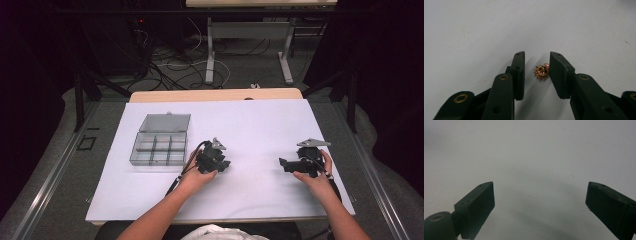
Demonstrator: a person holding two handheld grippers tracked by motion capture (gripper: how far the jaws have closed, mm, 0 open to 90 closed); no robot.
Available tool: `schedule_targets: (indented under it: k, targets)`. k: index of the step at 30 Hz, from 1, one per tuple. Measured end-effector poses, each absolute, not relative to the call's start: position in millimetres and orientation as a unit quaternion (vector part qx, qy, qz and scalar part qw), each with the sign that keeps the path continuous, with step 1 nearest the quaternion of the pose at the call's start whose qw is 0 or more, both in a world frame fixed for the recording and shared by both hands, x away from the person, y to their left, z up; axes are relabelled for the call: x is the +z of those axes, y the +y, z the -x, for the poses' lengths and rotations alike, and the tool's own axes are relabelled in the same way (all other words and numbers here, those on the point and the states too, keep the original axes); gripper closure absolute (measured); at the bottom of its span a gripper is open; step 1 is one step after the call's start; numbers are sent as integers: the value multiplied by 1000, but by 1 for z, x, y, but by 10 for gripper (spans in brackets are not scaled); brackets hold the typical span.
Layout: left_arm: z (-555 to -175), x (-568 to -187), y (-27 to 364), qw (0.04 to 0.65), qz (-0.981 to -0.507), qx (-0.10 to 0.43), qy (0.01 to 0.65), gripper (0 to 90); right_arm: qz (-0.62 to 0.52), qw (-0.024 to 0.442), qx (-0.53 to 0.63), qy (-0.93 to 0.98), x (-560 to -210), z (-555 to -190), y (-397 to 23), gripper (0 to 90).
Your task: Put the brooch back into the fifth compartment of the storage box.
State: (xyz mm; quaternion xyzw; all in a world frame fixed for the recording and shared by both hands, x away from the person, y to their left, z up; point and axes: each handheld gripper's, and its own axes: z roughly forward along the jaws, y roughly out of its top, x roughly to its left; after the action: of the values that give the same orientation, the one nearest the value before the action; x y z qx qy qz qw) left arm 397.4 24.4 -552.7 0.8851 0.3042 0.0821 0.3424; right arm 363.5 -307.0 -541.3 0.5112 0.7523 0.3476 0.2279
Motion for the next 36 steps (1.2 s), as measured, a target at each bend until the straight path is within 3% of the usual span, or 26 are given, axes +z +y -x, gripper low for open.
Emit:
schedule_targets:
  k: [18,36]
  targets:
    - [-394,-552,22,337,-889,87,298,754,-513,227,347,752,-542,-364,-307,85]
    - [-396,-551,23,341,-884,77,311,769,-512,228,346,753,-542,-364,-307,89]
